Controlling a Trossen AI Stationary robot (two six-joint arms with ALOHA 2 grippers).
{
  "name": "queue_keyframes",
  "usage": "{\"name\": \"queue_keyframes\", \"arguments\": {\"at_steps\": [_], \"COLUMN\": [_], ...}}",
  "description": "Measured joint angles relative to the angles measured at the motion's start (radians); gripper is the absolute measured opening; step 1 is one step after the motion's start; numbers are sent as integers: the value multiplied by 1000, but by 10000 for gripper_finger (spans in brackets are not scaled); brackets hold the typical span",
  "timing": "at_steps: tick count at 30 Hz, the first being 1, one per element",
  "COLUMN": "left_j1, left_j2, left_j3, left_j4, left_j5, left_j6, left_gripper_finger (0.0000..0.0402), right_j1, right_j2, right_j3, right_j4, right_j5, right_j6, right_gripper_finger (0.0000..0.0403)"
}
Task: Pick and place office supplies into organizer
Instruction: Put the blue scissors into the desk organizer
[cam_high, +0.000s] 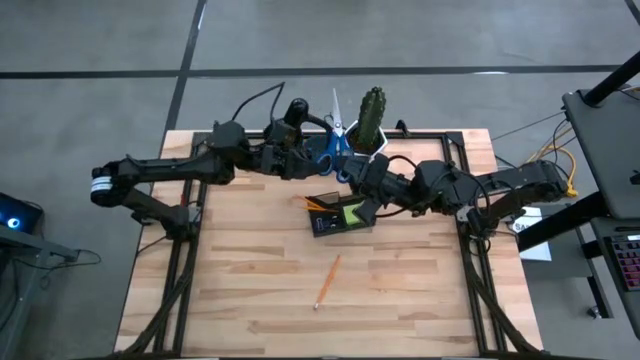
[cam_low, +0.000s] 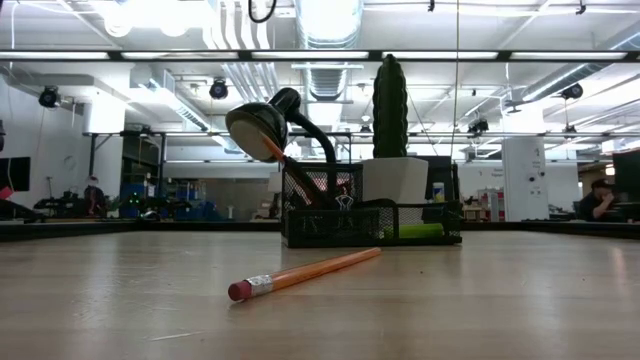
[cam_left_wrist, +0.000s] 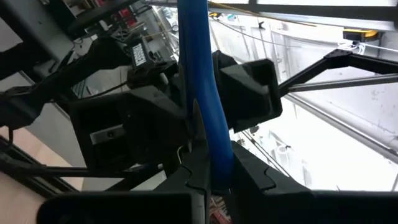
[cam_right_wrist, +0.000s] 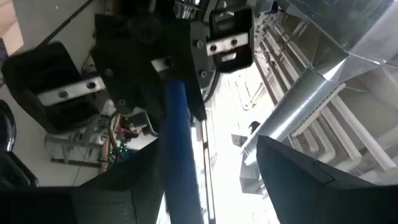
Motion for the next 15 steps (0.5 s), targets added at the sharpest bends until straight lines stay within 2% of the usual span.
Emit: {"name": "queue_keyframes", "arguments": {"at_steps": [8, 15], "left_j1": [-2, -2], "left_j2": [3, 6], "left_j3": [0, 0], "left_j4": [9, 17], "left_j5": [-3, -6], "left_j6": [-17, -23], "left_gripper_finger": [17, 17], "right_j1": [-19, -21], "right_j2": [0, 24], "right_j3": [0, 0], "right_j4": [-2, -3], "right_j5": [5, 5], "right_j6": [3, 66], "right_gripper_finger": [223, 190]}}
